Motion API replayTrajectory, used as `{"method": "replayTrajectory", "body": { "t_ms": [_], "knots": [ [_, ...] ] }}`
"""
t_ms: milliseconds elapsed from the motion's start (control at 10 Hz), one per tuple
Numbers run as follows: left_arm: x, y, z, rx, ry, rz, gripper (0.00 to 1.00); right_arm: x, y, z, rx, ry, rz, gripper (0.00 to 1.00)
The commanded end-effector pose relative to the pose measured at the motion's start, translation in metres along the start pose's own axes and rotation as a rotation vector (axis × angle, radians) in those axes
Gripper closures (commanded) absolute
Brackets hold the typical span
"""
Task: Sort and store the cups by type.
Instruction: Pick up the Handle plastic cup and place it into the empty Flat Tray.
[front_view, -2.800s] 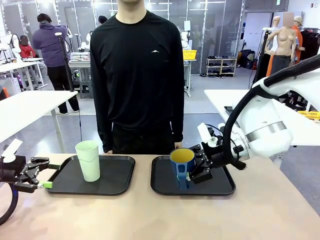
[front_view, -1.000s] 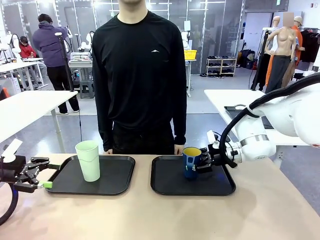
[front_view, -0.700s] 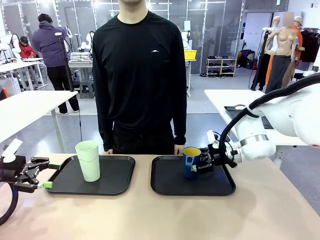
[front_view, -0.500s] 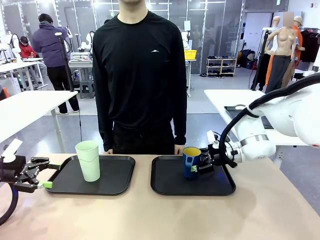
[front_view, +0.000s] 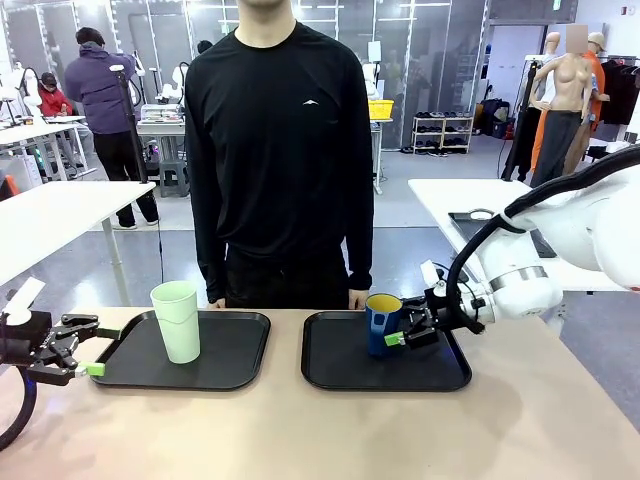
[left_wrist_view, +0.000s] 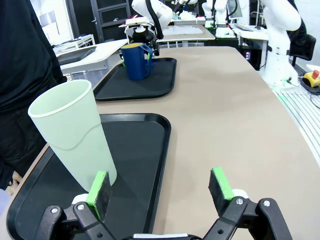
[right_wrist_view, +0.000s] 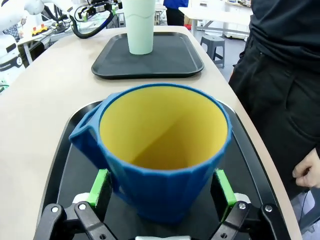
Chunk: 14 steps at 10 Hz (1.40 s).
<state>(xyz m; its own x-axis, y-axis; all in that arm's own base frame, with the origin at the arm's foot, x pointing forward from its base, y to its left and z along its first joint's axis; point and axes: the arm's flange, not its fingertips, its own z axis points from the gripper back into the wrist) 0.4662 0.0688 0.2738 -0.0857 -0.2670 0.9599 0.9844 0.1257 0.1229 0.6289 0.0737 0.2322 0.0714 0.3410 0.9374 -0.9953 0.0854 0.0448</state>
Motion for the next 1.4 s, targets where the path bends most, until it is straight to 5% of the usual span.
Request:
{"method": "replayTrajectory", "body": {
  "t_ms": [0,400,500,1300],
  "knots": [
    [0.000,0.004,-0.001,-0.004,0.008,-0.001,0.00,0.010,0.011,0.015,0.023,0.055,-0.042,0.00],
    [0.000,0.004,-0.001,-0.004,0.008,-0.001,0.00,0.024,0.022,0.048,-0.007,0.194,-0.118,0.00],
    [0.000,0.004,-0.001,-0.004,0.008,-0.001,0.00,0.011,0.012,0.033,0.013,0.108,-0.052,0.00],
    [0.000,0.004,-0.001,-0.004,0.008,-0.001,0.00,0.011,0.012,0.033,0.013,0.108,-0.052,0.00]
  ]
}}
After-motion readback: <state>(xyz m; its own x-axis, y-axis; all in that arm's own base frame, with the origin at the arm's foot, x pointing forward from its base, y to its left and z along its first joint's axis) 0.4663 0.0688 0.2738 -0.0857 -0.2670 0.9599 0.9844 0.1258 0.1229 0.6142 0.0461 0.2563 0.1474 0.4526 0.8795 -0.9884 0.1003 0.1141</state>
